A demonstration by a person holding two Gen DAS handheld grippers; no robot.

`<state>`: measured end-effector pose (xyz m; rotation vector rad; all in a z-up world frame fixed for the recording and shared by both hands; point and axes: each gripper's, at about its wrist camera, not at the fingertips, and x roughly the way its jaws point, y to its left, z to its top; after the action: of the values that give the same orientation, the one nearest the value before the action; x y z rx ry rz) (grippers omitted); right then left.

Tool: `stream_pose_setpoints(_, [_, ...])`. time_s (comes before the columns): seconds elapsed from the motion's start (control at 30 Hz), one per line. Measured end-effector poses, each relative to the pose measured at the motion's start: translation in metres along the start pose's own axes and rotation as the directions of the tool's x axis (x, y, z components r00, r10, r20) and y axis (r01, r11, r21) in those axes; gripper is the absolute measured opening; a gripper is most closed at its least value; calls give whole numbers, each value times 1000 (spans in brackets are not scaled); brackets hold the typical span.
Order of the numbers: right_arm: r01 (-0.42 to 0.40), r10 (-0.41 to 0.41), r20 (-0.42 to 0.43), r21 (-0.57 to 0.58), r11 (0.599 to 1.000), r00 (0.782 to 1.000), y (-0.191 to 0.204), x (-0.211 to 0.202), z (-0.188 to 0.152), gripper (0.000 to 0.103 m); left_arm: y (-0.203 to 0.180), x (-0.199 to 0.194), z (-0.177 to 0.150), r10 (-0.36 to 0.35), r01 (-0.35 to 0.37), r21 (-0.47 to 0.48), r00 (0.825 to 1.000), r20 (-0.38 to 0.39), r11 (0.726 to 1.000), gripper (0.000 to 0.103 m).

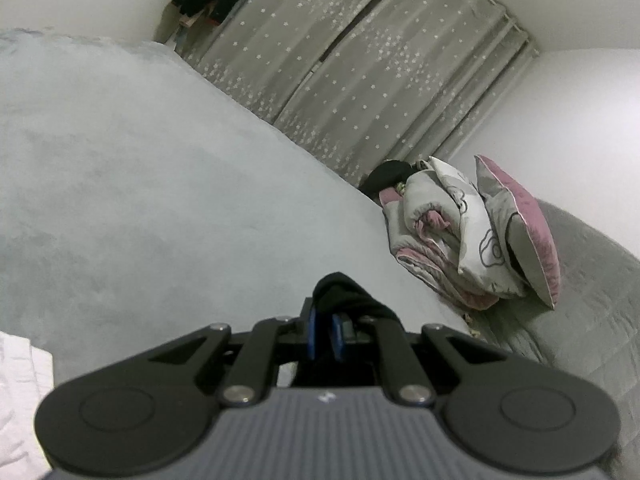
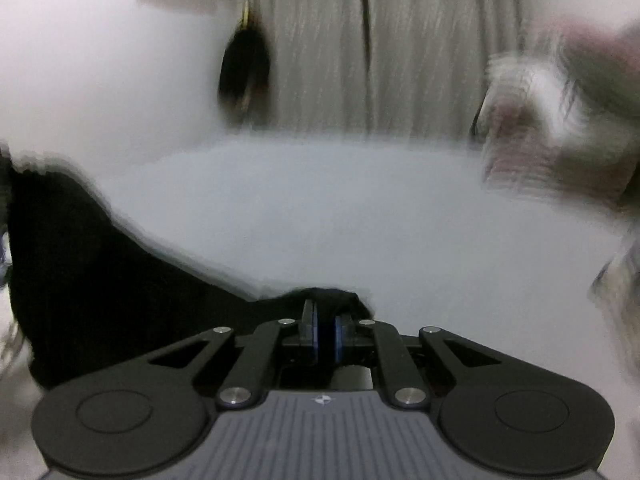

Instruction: Fold clothes

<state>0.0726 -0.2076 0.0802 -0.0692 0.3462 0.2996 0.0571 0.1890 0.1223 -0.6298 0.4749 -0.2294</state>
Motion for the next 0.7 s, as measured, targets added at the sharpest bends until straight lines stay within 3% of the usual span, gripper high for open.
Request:
stream_pose_setpoints(0.1, [89, -92, 185, 27, 996, 978, -19, -51, 33, 10, 2, 0, 1, -10, 10, -18, 1000, 2, 1000, 8])
stream_pose_setpoints(0.2, [173, -188, 333, 74, 982, 924, -37, -96, 49, 10, -1, -1, -1, -31, 31, -17, 999, 8, 999, 8])
stream_pose_setpoints(0.23, [194, -210, 330, 80, 978, 921, -42, -99, 51, 10, -3, -1, -1, -32, 32, -10, 999, 7, 999, 9])
stream_pose_setpoints(0.27, [212, -225, 296, 77, 974, 928, -47, -97, 52, 10, -6, 0, -2, -31, 31, -1, 1000, 4, 1000, 9])
stream_pose_setpoints(0.3, [229, -240, 263, 73, 971, 935, -52, -94, 52, 10, -8, 3, -5, -25, 25, 10, 1000, -14, 1000, 17])
stream_pose_setpoints(0.33, [246, -255, 229, 69, 967, 940, -57, -92, 52, 10, -9, 8, -8, -17, 18, 24, 999, -41, 1000, 33])
stream_pose_setpoints(0.4, [282, -291, 139, 77, 956, 947, -69, -81, 48, 10, -14, 16, -15, 6, -1, 56, 996, -93, 998, 48])
stream_pose_setpoints(0.47, [309, -318, 44, 141, 940, 947, -86, -67, 36, 10, -22, 26, -24, 38, -24, 102, 990, -138, 994, 49])
stream_pose_setpoints(0.5, [318, -325, 15, 171, 933, 946, -93, -65, 32, 10, -25, 30, -27, 48, -29, 120, 986, -160, 992, 55])
stream_pose_setpoints(0.6, [341, -338, -48, 201, 918, 940, -105, -62, 30, 13, -35, 43, -40, 72, -34, 177, 974, -216, 984, 84])
stream_pose_setpoints(0.7, [336, -328, -74, 161, 928, 942, -101, -56, 33, 22, -50, 59, -58, 107, -33, 274, 960, -258, 961, 88])
